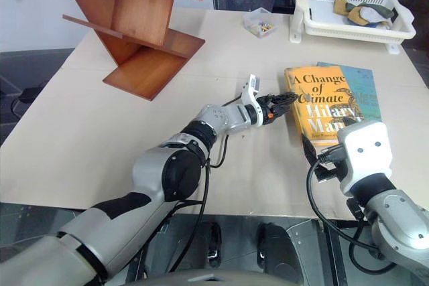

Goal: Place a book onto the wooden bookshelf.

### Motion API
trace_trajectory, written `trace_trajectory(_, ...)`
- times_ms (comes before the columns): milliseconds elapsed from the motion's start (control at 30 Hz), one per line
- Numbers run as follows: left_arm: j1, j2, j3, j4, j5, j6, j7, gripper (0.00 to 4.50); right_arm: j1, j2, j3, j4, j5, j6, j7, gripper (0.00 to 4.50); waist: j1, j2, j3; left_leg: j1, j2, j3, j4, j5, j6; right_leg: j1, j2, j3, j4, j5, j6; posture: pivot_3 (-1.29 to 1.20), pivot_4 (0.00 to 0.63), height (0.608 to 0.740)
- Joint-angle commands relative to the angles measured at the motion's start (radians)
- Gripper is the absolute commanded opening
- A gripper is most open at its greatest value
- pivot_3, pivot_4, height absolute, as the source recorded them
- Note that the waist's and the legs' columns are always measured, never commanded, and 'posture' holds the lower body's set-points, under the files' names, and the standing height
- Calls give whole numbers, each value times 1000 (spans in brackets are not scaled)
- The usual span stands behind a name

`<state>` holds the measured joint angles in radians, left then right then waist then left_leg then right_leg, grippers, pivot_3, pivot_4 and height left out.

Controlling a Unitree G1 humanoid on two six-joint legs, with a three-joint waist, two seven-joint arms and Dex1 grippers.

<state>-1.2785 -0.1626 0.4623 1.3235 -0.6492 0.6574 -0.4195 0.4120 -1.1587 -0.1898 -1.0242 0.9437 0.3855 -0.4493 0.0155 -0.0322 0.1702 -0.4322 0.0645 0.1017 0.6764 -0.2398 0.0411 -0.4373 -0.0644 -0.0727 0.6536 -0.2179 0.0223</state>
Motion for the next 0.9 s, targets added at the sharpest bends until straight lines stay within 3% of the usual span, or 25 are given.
trace_trajectory(33, -60, -81, 10, -1, 15, 9, -20, 1796, -12, -2, -2, -23, -15, -3, -10, 4500, 0, 0, 0, 0, 0, 0, 0, 0, 0, 0, 0, 0, 0, 0, 0, 0, 150, 740)
trace_trajectory(167, -46, -25, 10, -13, 29, 35, -33, 1796, -28, 63, -78, -19, 3, 80, -11, 4500, 0, 0, 0, 0, 0, 0, 0, 0, 0, 0, 0, 0, 0, 0, 0, 0, 150, 740)
trace_trajectory(367, -28, 35, -5, -46, 57, 64, -89, 1796, -177, 91, -163, 162, 30, 213, 63, 4500, -2, 0, 0, 0, 0, -1, 5, 0, 0, 2, 0, -1, 2, 0, 0, 0, 150, 740)
trace_trajectory(467, -19, 70, -25, -82, 73, 107, -152, 2372, -315, 72, -144, 299, 2, 290, 109, 4500, -3, 1, 0, 1, 1, -2, 6, 0, 0, 2, 0, -2, 5, 0, 0, 0, 150, 740)
trace_trajectory(533, -7, 98, -49, -130, 84, 137, -186, 3008, -418, 62, -128, 407, -11, 373, 109, 4500, -5, 1, 0, 1, 1, -2, 7, 0, 0, 2, 0, -2, 5, 0, 0, 0, 150, 740)
trace_trajectory(600, 29, 126, -122, -227, 122, 152, -255, 3923, -523, 70, -103, 506, -33, 429, 134, 4500, -4, 1, -1, 1, 1, -2, 8, 0, 0, 2, 0, -1, 6, 0, 0, 0, 150, 740)
trace_trajectory(667, 123, 154, -268, -432, 196, 99, -348, 3923, -631, 93, -76, 621, -58, 463, 175, 4500, -8, 2, -1, 1, 1, -2, 7, 0, 0, 2, 0, -1, 6, 2, -3, 0, 150, 740)
trace_trajectory(767, 321, 194, -382, -823, 225, -60, -426, 3978, -767, 127, -48, 786, -103, 512, 239, 3269, -12, 3, -1, 1, 1, -1, 5, 0, 0, 1, 0, 3, 6, 3, -4, 0, 150, 740)
trace_trajectory(833, 431, 287, -501, -1011, 294, -181, -533, 3978, -839, 153, -35, 880, -148, 530, 268, 2226, -8, 3, -1, 0, 1, 0, 5, 2, -4, 0, 0, 4, 6, 3, -4, 0, 150, 740)
trace_trajectory(900, 504, 378, -542, -1153, 294, -223, -623, 3978, -917, 169, -1, 984, -209, 537, 310, 1272, -4, 4, -1, 0, 1, 2, 5, 3, -4, -2, 1, 5, 6, 3, -4, 0, 150, 740)
